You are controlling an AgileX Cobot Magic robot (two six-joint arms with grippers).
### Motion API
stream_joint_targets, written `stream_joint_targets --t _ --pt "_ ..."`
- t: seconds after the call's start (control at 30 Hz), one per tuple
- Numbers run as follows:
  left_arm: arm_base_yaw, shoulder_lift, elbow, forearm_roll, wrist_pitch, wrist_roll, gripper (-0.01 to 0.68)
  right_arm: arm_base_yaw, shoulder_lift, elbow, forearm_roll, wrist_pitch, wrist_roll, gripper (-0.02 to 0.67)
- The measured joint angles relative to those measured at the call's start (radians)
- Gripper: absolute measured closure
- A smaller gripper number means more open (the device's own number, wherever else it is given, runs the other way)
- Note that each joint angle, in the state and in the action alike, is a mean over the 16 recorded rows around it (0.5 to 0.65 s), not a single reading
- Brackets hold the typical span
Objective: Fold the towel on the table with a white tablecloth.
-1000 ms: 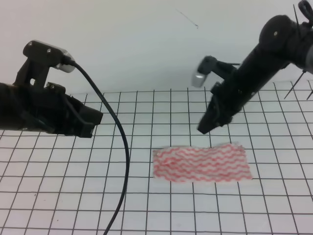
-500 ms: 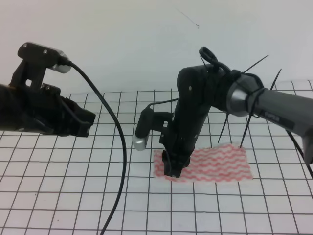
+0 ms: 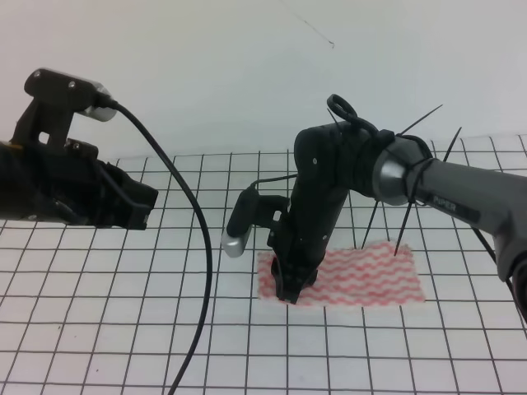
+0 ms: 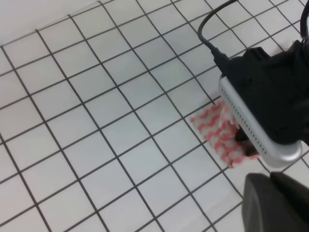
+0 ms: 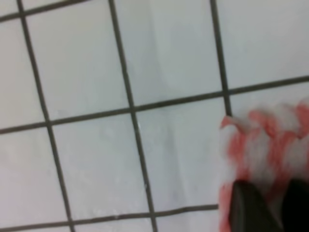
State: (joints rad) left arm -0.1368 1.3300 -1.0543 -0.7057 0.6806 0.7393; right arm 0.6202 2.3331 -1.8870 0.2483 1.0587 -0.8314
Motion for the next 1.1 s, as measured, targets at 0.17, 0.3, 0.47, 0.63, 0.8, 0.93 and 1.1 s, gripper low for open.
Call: stream_joint_targets --t 0.17,0.3,0.47,0.63,0.8,0.93,1.1 --pt "0.0 0.0 0.0 0.0 -0.004 -0.002 0.673 0.003 0.001 0.0 0.004 0.006 0.004 0.554" --pt "0.0 0.0 0.0 0.0 -0.01 -0.005 0.673 0.005 -0.004 -0.001 0.008 0.022 0.004 0.598" --pt "0.0 0.0 0.0 0.0 -0.016 -0.008 0.673 0.006 -0.021 0.0 0.014 0.045 0.005 0.635" --pt "0.0 0.0 0.0 -0.001 -0.02 -0.011 0.673 0.006 -0.045 0.0 0.012 0.071 0.011 0.642" --pt "0.0 0.0 0.0 -0.002 -0.021 -0.011 0.673 0.006 -0.068 0.0 0.012 0.082 0.018 0.628" --pt "0.0 0.0 0.0 -0.002 -0.02 -0.011 0.673 0.006 -0.07 0.0 0.008 0.078 0.026 0.583" --pt "0.0 0.0 0.0 -0.002 -0.02 -0.011 0.673 0.007 -0.052 0.001 -0.006 0.056 0.036 0.508"
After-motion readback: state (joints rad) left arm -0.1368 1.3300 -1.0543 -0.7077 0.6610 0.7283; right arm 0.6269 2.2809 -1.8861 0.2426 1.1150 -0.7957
